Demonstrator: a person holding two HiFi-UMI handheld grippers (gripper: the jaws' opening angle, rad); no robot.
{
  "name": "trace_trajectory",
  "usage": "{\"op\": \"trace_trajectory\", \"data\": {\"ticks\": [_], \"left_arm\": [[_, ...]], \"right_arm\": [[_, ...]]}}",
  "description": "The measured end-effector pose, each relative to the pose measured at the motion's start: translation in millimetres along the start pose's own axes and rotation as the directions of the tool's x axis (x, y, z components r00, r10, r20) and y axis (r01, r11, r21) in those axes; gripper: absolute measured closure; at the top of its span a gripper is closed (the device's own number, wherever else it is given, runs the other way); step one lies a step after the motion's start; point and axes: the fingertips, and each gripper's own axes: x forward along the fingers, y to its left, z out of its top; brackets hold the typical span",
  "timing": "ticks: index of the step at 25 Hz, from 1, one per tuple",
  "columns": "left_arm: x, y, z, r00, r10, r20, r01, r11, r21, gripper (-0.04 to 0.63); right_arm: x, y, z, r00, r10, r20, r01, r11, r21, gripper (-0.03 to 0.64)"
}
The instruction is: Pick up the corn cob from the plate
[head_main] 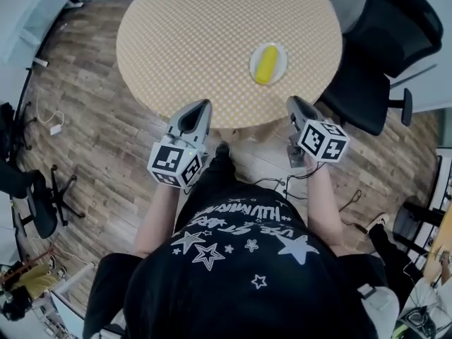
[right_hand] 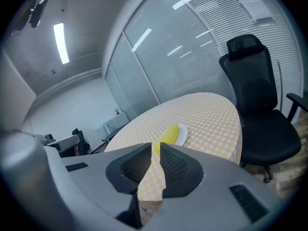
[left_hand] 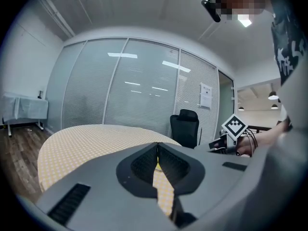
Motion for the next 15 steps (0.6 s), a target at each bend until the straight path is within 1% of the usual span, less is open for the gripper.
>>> {"op": "trace_trajectory", "data": {"ticks": [4,10,11,13,15], "left_arm": [[32.4,26.5,6.8,0.998,-0.054,-0.022,0.054,0.999,0.000,0.588],[70.9,61.9,4.8,0.991,-0.120,-0.055,0.120,0.993,-0.003,0.588],[76.9,67.3,4.6,0.990,-0.129,-0.058,0.129,0.992,-0.003,0.588],[87.8,78.0,4.7,0.987,-0.147,-0.063,0.146,0.989,-0.006,0.588],[97.0,86.6,4.3,0.984,-0.166,-0.068,0.165,0.986,-0.010,0.588]], "right_arm": [[36.9,0.8,13.1,0.999,-0.033,-0.037,0.034,0.999,0.021,0.563],[86.0,-5.4,15.1,0.987,-0.107,-0.117,0.114,0.992,0.049,0.557],[94.4,-6.5,16.0,0.984,-0.117,-0.130,0.125,0.991,0.054,0.540],[111.5,-9.0,17.3,0.978,-0.137,-0.158,0.150,0.986,0.071,0.476],[127.3,-15.0,17.5,0.970,-0.162,-0.181,0.183,0.978,0.103,0.433]]}}
